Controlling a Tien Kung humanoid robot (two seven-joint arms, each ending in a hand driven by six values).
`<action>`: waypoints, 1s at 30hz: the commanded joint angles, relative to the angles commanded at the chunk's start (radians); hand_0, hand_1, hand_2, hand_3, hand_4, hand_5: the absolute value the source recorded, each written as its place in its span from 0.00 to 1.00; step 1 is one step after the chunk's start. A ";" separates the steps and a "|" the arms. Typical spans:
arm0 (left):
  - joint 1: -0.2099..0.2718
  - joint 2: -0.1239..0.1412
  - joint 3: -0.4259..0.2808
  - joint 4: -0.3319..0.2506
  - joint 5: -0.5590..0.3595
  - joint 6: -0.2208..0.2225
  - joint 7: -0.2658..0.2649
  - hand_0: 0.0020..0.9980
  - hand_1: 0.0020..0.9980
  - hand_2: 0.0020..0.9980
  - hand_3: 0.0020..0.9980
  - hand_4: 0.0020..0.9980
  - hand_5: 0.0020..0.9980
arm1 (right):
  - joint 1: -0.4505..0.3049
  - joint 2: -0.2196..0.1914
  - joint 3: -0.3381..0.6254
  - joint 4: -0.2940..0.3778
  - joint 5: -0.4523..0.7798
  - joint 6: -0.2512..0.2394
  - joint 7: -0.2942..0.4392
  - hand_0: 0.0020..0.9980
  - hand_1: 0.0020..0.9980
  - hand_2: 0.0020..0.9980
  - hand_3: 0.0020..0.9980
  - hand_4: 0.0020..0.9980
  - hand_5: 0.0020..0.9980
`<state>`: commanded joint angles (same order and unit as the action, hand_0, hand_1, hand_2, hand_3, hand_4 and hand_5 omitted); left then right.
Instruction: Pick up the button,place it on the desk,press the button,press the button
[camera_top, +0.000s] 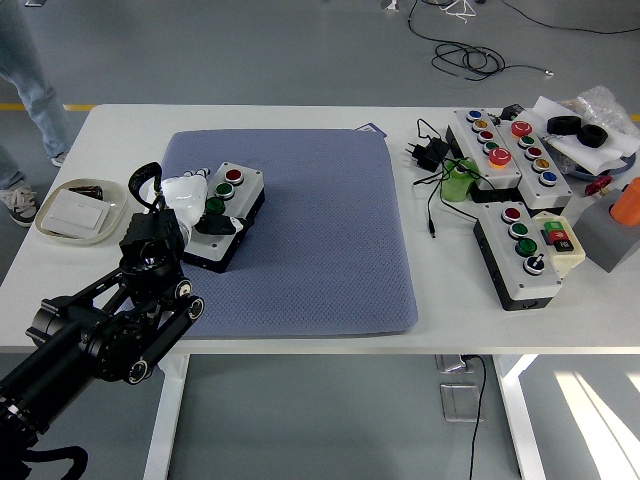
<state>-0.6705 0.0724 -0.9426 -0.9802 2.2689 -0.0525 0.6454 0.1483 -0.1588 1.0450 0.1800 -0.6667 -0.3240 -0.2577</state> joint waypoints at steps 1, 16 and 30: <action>-0.001 0.000 0.001 0.003 0.000 -0.001 0.000 0.64 0.83 1.00 1.00 1.00 0.59 | 0.000 0.000 0.000 0.000 0.000 0.000 0.000 0.79 0.80 0.82 0.75 0.41 0.48; -0.013 -0.004 0.022 0.010 -0.002 -0.032 0.000 0.55 0.73 0.93 1.00 0.98 0.52 | 0.001 -0.001 0.003 0.000 -0.003 0.000 -0.001 0.79 0.80 0.82 0.75 0.41 0.48; -0.030 0.004 0.027 0.064 0.000 -0.033 0.000 0.47 0.63 0.82 1.00 0.96 0.46 | 0.001 -0.002 0.004 0.000 -0.007 0.000 -0.002 0.79 0.80 0.82 0.75 0.41 0.48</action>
<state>-0.7004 0.0764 -0.9153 -0.9166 2.2689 -0.0857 0.6454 0.1498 -0.1604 1.0493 0.1800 -0.6732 -0.3241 -0.2594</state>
